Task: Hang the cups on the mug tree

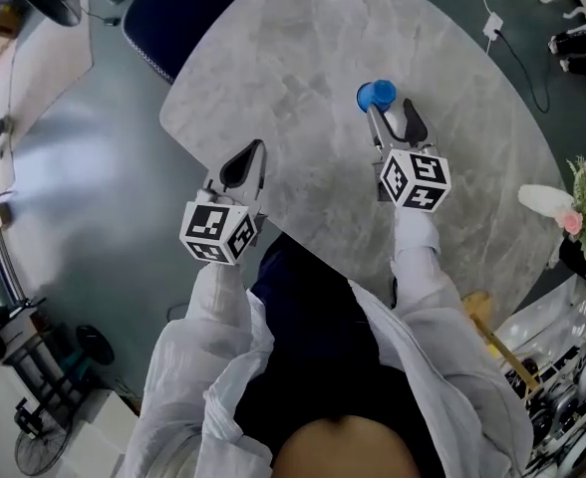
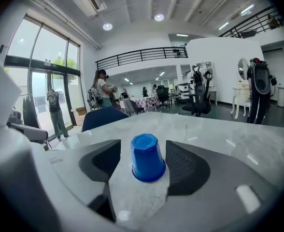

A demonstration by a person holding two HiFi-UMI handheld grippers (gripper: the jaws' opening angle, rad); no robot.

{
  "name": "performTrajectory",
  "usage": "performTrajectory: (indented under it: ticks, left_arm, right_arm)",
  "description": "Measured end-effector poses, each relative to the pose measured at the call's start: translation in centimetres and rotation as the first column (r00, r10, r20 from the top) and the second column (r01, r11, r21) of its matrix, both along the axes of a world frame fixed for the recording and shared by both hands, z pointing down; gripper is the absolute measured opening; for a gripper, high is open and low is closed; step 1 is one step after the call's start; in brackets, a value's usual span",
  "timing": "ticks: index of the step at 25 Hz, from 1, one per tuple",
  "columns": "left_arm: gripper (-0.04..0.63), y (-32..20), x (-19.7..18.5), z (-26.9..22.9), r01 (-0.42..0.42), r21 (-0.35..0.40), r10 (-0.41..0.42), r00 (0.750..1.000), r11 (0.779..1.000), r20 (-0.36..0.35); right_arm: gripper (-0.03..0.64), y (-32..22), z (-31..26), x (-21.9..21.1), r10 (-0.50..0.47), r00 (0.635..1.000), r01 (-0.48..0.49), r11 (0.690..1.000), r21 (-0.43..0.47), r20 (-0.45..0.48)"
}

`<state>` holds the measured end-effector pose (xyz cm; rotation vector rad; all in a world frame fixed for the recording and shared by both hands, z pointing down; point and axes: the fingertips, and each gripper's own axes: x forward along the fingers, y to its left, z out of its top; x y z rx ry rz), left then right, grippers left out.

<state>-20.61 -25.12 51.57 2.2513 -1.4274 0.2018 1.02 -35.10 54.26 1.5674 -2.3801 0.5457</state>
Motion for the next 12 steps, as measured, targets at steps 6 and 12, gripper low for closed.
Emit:
performTrajectory:
  ticks: [6,12]
  left_arm:
    - [0.003,-0.7,0.1,1.1,0.011,-0.014,-0.011,1.000,1.000,-0.010]
    - [0.003,-0.6,-0.6,1.3,0.009,-0.021,-0.009,1.000,1.000,-0.005]
  right_arm:
    - [0.282,-2.3,2.4,-0.4,0.014,0.999,-0.015,1.000,-0.016,-0.043]
    - [0.242,-2.6,2.0,-0.3,0.024,0.998,-0.023,1.000,0.011,-0.066]
